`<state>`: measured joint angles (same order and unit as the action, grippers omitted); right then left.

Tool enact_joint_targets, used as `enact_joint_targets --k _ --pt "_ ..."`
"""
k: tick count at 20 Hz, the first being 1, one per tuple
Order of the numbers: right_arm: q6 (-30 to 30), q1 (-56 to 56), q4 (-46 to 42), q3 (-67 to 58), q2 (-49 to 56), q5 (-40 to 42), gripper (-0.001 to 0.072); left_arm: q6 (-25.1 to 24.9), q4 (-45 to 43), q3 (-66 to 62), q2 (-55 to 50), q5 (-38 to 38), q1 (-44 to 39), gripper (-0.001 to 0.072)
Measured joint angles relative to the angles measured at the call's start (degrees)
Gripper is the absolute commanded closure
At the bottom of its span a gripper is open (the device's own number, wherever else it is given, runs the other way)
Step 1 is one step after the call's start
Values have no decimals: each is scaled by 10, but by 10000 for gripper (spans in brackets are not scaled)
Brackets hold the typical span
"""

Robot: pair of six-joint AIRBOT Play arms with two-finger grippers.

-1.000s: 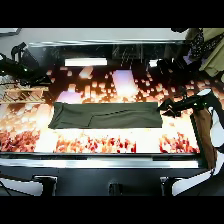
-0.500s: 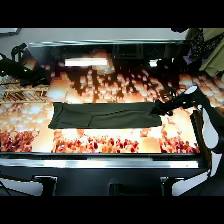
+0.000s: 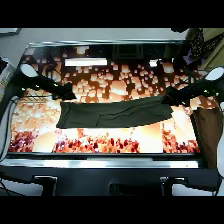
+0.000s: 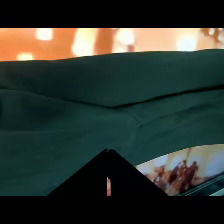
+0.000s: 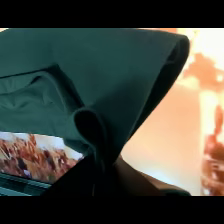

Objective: Fold the clothes and pants, and hang the long-sleeved shirts on hangers.

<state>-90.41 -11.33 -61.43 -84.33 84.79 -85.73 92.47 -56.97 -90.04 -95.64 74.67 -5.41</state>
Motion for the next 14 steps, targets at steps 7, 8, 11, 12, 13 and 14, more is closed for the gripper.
enact_joint_targets --k 7,8,11,12,13,14 --pt "-79 0 -54 -25 -104 -59 682 1 146 65 -63 -183 -188 695" --pt "-86 0 -59 -26 -115 -61 682 1 167 63 -76 -200 -210 695" --pt "-107 0 -73 -28 -137 -67 682 1 221 33 -121 -233 -265 695" --pt "-113 0 -74 -28 -140 -67 682 1 232 19 -136 -240 -280 695" --pt "-119 0 -74 -29 -143 -66 682 1 243 3 -152 -244 -293 696" --pt "-124 0 -74 -29 -145 -66 682 4 250 -13 -168 -247 -304 695"
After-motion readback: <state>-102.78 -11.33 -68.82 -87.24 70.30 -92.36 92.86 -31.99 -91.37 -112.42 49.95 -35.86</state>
